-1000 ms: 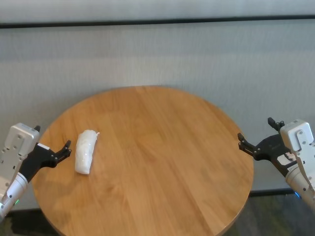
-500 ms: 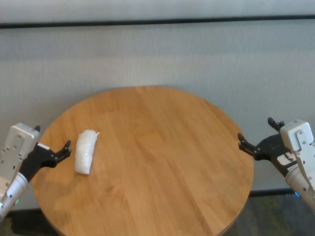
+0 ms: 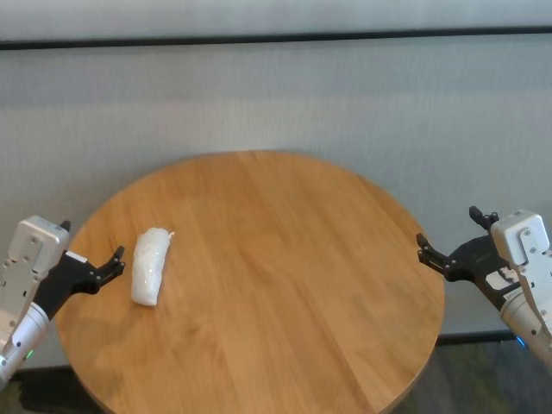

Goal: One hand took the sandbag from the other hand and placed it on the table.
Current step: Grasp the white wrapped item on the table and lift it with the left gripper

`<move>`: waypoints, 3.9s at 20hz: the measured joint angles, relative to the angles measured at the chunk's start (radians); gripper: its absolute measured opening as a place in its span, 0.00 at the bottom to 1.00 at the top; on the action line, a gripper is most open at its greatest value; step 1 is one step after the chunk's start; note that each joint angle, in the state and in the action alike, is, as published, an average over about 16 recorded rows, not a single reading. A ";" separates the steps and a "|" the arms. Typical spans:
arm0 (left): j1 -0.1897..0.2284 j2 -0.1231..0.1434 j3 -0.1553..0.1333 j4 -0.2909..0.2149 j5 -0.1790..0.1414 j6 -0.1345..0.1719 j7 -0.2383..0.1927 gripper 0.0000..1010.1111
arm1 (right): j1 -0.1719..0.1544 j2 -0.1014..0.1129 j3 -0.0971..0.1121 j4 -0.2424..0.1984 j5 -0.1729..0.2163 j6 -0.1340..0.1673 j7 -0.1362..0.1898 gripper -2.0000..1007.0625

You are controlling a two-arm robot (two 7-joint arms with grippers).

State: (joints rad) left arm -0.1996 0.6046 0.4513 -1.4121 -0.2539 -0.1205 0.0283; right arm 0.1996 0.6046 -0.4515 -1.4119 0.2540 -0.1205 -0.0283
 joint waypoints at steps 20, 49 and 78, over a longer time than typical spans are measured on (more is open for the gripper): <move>0.000 0.000 0.000 0.000 0.000 0.000 0.000 0.99 | 0.000 0.000 0.000 0.000 0.000 0.000 0.000 0.99; -0.055 -0.032 -0.007 0.058 -0.105 0.104 -0.243 0.99 | 0.000 0.000 0.000 0.000 0.000 0.000 0.000 0.99; -0.128 -0.175 -0.028 0.152 -0.074 0.339 -0.210 0.99 | 0.000 0.000 0.000 0.000 0.000 0.000 0.000 0.99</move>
State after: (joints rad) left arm -0.3279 0.4294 0.4237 -1.2602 -0.3282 0.2187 -0.1817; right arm 0.1996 0.6046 -0.4515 -1.4119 0.2540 -0.1205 -0.0283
